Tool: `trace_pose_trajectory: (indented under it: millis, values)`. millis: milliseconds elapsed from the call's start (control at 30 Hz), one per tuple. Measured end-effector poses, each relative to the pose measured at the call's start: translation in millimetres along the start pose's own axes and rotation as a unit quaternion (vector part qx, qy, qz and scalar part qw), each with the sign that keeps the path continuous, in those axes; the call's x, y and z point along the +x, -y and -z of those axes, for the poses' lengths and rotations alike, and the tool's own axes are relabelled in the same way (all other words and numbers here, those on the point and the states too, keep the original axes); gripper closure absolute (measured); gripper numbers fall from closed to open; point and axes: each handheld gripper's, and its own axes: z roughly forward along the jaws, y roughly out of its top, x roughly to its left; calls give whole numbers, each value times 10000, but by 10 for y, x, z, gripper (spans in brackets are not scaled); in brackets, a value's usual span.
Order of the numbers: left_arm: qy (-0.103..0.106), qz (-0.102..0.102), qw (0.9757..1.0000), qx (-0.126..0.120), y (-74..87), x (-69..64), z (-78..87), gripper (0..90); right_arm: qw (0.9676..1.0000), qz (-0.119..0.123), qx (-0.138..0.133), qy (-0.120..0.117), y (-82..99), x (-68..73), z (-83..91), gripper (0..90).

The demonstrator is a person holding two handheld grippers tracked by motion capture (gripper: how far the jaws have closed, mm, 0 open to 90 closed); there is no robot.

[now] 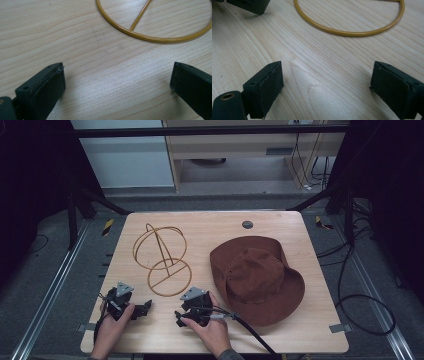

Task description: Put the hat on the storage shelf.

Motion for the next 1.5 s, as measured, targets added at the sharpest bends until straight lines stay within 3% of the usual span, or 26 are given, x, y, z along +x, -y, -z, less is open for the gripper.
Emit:
trace_pose_trajectory:
  millis: [500, 633, 667, 700, 733, 900, 967, 1033, 1067, 1300, 1333, 1367, 1500]
  values:
    - [1, 24, 10000, -15, -2, -2, -3, 0, 10000, -37, 54, 35, 10, 17, 27, 110]
    - [3, 24, 10000, -13, -2, -2, -3, 0, 9992, 215, 327, 108, -21, 37, 118, 96]
    - [3, 23, 10000, -14, -2, -2, -3, 0, 9991, 241, 317, 127, -28, 42, 147, 96]
    - [1, 23, 10000, -15, -1, -3, -3, 0, 9999, 106, 107, -67, -65, 39, 239, 83]
    - [1, 23, 10000, -14, -1, -3, -2, 0, 9998, 132, 65, -127, -80, 34, 273, 75]
    - [0, 19, 10000, -14, 0, -5, -1, 0, 9997, 66, -141, -189, -175, -38, 457, 108]
    - [2, 17, 10000, -12, 0, -4, -1, 0, 9998, 80, -106, -132, -215, -91, 556, 130]
    - [1, 19, 10000, -14, 0, -5, -1, 0, 9997, 203, -36, 112, -272, -191, 729, 148]
    - [-1, 21, 10000, -17, 0, -5, -1, 0, 9997, 203, -36, 112, -272, -191, 729, 148]
    - [-2, -1, 10000, 0, 1, -4, 2, 0, 9991, 287, 52, 309, -378, -540, 1123, 144]
    - [-2, -2, 10000, -1, 1, -4, 2, 0, 9992, 267, 96, 293, -379, -586, 1149, 144]
    - [-3, -1, 10000, 0, 1, -4, 2, 0, 9993, 153, 230, 272, -375, -733, 1232, 144]
    - [-4, 0, 10000, 0, 1, -4, 2, 0, 9987, 117, 297, 400, -364, -891, 1345, 143]
